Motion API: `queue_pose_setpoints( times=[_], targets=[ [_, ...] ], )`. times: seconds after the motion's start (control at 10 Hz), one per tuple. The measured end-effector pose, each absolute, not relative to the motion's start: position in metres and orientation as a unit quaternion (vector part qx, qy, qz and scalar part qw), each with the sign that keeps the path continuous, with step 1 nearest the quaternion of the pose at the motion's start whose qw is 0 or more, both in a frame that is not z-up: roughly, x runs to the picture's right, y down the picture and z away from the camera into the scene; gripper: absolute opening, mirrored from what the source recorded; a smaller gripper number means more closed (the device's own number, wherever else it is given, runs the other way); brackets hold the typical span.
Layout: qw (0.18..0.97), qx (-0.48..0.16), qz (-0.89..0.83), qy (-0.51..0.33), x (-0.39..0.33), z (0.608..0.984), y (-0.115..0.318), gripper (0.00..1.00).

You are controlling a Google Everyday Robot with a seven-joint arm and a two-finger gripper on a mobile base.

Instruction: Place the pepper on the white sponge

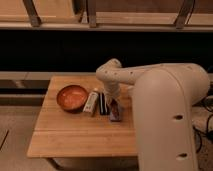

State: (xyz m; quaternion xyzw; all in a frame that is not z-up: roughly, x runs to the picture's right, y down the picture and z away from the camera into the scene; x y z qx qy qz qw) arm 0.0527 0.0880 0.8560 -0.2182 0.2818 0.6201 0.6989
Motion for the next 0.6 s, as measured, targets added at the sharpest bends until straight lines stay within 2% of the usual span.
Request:
queue_pose_setpoints(
  times=[0.2, 0.6],
  targets=[
    [0.701, -0.216, 0.618, 0.283, 0.0541, 0.8570, 0.0863, 0.04],
    [0.701, -0.216, 0.618, 0.283, 0.0540, 0.8570, 0.0862, 0.04]
  ],
)
